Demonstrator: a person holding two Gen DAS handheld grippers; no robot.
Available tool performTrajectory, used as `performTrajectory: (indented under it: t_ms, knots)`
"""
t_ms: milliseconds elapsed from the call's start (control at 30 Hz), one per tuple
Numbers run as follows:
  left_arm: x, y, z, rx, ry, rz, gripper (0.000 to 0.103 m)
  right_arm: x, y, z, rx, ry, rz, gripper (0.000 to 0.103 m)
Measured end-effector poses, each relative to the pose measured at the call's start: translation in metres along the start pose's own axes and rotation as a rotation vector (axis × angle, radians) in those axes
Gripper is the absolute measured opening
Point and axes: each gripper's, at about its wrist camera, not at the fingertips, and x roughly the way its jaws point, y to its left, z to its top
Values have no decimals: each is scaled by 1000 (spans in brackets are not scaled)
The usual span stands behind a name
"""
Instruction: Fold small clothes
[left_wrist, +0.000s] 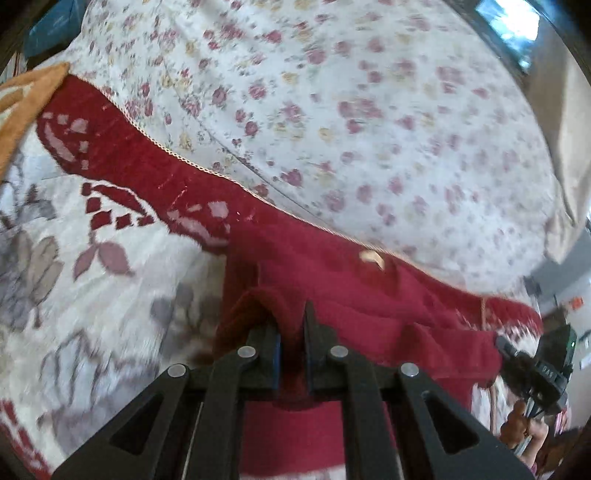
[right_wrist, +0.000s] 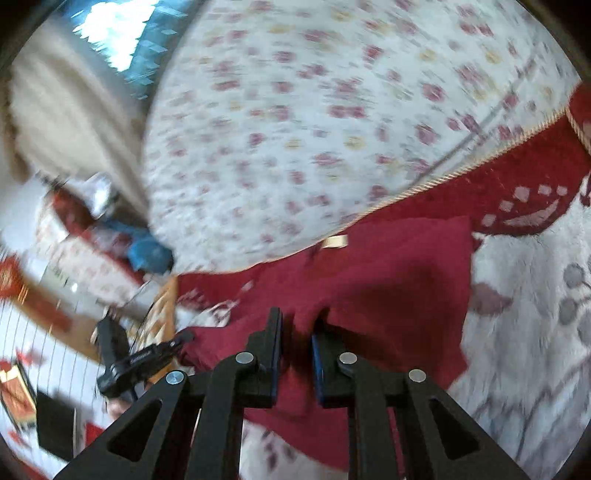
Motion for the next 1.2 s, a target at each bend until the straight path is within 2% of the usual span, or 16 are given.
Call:
performTrajectory:
  t_ms: [133, 233, 267, 300, 333, 367, 467, 567, 700, 767, 800, 867, 933, 1033, 1133, 1200]
  knots:
    - [34, -1, 21, -11, 16, -21, 9, 27, -23, 19, 35, -3, -60, 15]
    - [48, -7, 31, 13, 20, -55, 17, 32, -41, 26, 80, -27, -81, 16]
    - [51, -8, 34, 12, 27, -73, 37, 30, -48, 28, 110, -25, -95, 22]
    - [51, -9, 35, 9, 25, -89, 72, 26, -53, 28, 130, -24, -102, 30]
    - [46, -9, 37, -1, 3, -94, 87, 17, -56, 27, 154, -47, -124, 61]
    - [38, -9, 38, -15, -32, -97, 95, 5, -55, 25, 157, -91, -143, 80]
    - [16, -9, 42, -10, -87, -118, 96, -23, -32, 17, 24, -107, -130, 76]
    - [15, -9, 38, 5, -84, -26, 96, -20, 0, 10, -133, -69, -150, 70]
    - [44, -6, 30, 26, 2, 74, 96, 45, 20, 19, -241, 34, -260, 65]
    - [63, 0, 27, 44, 58, 124, 96, 74, 12, 30, -260, 49, -364, 65]
    - [71, 4, 25, 42, 75, 153, 96, 89, 0, 39, -237, 47, -443, 65]
    - [84, 13, 23, 25, 109, 171, 96, 107, -26, 52, -168, 47, -496, 64]
    - [87, 19, 23, 2, 130, 155, 96, 111, -40, 58, -103, 53, -463, 64]
    - [65, 17, 25, 23, 98, 101, 96, 92, -25, 54, -148, 38, -435, 65]
    - [33, 9, 20, 80, 45, 45, 96, 52, -7, 31, -183, 30, -356, 78]
    - [15, 8, 12, 108, 38, -6, 96, 26, 0, 9, -213, 32, -331, 81]
